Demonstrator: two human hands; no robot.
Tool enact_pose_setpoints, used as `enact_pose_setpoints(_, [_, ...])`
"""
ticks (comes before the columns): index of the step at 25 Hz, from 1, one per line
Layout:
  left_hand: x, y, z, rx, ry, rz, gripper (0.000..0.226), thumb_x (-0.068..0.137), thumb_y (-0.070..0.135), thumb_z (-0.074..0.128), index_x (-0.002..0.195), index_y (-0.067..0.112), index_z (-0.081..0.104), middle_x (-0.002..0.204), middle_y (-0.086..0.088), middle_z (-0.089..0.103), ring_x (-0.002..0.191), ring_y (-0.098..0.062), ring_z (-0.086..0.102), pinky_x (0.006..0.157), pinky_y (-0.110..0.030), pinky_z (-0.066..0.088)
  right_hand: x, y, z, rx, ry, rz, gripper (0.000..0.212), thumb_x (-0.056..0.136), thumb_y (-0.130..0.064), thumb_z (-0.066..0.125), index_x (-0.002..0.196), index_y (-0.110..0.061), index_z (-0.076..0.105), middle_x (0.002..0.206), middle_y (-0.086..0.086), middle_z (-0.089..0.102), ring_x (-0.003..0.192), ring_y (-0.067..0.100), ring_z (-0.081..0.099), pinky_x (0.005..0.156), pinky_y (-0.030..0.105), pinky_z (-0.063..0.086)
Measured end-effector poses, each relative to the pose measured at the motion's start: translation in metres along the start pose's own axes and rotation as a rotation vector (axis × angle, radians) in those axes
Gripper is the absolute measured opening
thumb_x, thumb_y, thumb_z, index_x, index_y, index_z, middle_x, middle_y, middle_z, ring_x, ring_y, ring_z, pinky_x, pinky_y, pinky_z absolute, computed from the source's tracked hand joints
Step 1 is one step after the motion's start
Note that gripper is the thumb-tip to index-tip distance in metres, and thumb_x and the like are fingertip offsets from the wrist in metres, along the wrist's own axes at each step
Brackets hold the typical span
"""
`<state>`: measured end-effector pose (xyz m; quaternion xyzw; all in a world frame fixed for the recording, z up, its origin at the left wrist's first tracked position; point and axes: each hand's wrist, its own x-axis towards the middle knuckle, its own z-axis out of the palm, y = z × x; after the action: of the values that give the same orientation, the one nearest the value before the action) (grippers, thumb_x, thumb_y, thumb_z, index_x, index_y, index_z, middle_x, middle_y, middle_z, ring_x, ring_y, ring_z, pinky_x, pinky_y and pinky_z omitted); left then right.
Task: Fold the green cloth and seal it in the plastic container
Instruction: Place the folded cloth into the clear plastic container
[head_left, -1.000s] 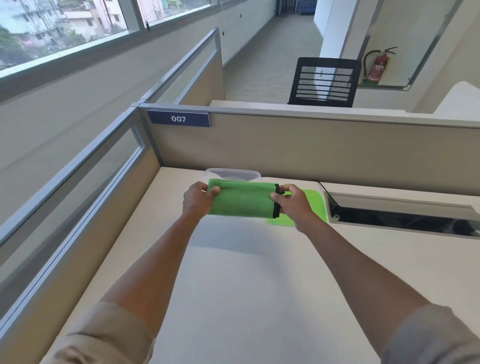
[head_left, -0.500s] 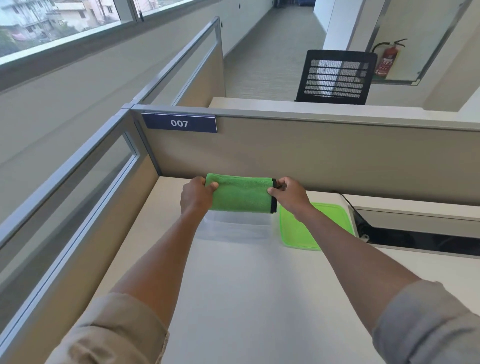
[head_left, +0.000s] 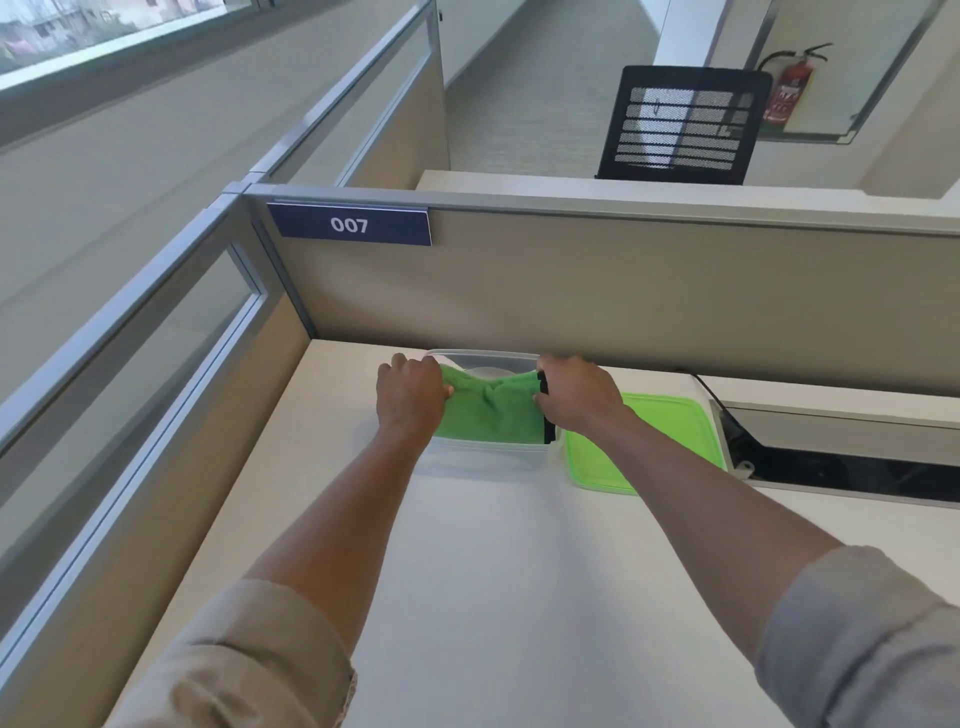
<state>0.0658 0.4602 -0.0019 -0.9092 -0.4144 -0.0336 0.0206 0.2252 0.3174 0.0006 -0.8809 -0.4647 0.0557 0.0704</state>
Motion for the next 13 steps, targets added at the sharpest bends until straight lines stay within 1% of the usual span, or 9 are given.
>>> enact_pose_setpoints(3, [0.000,0.001,0.005,0.106,0.018,0.061,0.033,0.088,0.042,0.067,0.106,0.015,0.061,0.099,-0.004,0.070,0.106,-0.026,0.053,0.076,-0.035,0.037,0.000,-0.007,0.003,-0.129,-0.015,-0.019,0.021,0.081,-0.011,0.059,0.102,-0.012,0.058,0.098,0.012,0.067,0.089,0.035,0.064,0.062,0.032,0.041])
enact_pose_setpoints(5, [-0.001,0.001,0.013,0.133,0.052,0.059,0.036,0.083,0.040,0.073,0.108,0.018,0.059,0.104,-0.002,0.065,0.105,-0.026,0.052,0.074,-0.035,0.037,0.000,-0.010,0.005,-0.195,-0.014,-0.014,0.020,0.080,-0.007,0.062,0.100,-0.011,0.061,0.098,0.012,0.068,0.090,0.033,0.064,0.061,0.031,0.039])
enact_pose_setpoints(6, [-0.003,0.000,0.017,0.126,0.074,0.038,0.044,0.079,0.037,0.077,0.113,0.019,0.056,0.110,-0.004,0.061,0.106,-0.027,0.051,0.075,-0.036,0.039,0.001,-0.010,0.006,-0.215,-0.018,-0.007,0.021,0.080,-0.007,0.063,0.100,-0.011,0.061,0.098,0.011,0.067,0.092,0.032,0.063,0.062,0.031,0.038])
enact_pose_setpoints(7, [-0.003,0.000,0.022,0.109,0.097,0.003,0.058,0.075,0.035,0.080,0.123,0.020,0.051,0.121,-0.008,0.055,0.111,-0.030,0.049,0.078,-0.038,0.041,0.002,-0.010,0.009,-0.229,-0.022,0.003,0.021,0.080,-0.008,0.063,0.101,-0.012,0.062,0.100,0.011,0.067,0.095,0.032,0.061,0.063,0.032,0.037])
enact_pose_setpoints(8, [-0.003,-0.001,0.025,0.079,0.092,-0.050,0.077,0.072,0.035,0.082,0.136,0.022,0.041,0.137,-0.013,0.043,0.120,-0.034,0.044,0.086,-0.042,0.043,0.004,-0.010,0.012,-0.241,-0.020,0.015,0.023,0.081,-0.008,0.064,0.103,-0.013,0.062,0.102,0.010,0.067,0.099,0.031,0.059,0.065,0.033,0.036])
enact_pose_setpoints(9, [-0.002,-0.002,0.027,0.043,0.061,-0.104,0.095,0.070,0.037,0.083,0.147,0.024,0.028,0.151,-0.018,0.027,0.130,-0.039,0.036,0.095,-0.047,0.041,0.006,-0.011,0.015,-0.254,-0.020,0.026,0.025,0.082,-0.009,0.064,0.106,-0.014,0.061,0.105,0.009,0.067,0.103,0.030,0.057,0.068,0.033,0.035])
enact_pose_setpoints(10, [-0.001,-0.003,0.028,0.010,0.024,-0.149,0.106,0.070,0.041,0.083,0.152,0.025,0.017,0.158,-0.019,0.012,0.136,-0.042,0.029,0.101,-0.052,0.037,0.007,-0.012,0.017,-0.270,-0.024,0.036,0.027,0.082,-0.010,0.065,0.109,-0.015,0.061,0.108,0.007,0.067,0.106,0.030,0.055,0.070,0.034,0.034])
enact_pose_setpoints(11, [0.000,-0.005,0.029,-0.021,-0.012,-0.187,0.113,0.070,0.045,0.082,0.154,0.025,0.009,0.160,-0.019,0.002,0.138,-0.043,0.025,0.104,-0.055,0.035,0.009,-0.013,0.019,-0.286,-0.035,0.045,0.030,0.082,-0.010,0.065,0.111,-0.015,0.060,0.111,0.006,0.066,0.109,0.029,0.053,0.071,0.034,0.034])
enact_pose_setpoints(13, [0.002,-0.007,0.032,-0.058,-0.066,-0.243,0.118,0.070,0.051,0.081,0.155,0.024,0.002,0.162,-0.017,-0.004,0.139,-0.043,0.026,0.106,-0.057,0.034,0.011,-0.014,0.023,-0.308,-0.047,0.054,0.033,0.082,-0.010,0.066,0.113,-0.016,0.058,0.113,0.003,0.065,0.111,0.028,0.051,0.074,0.035,0.035])
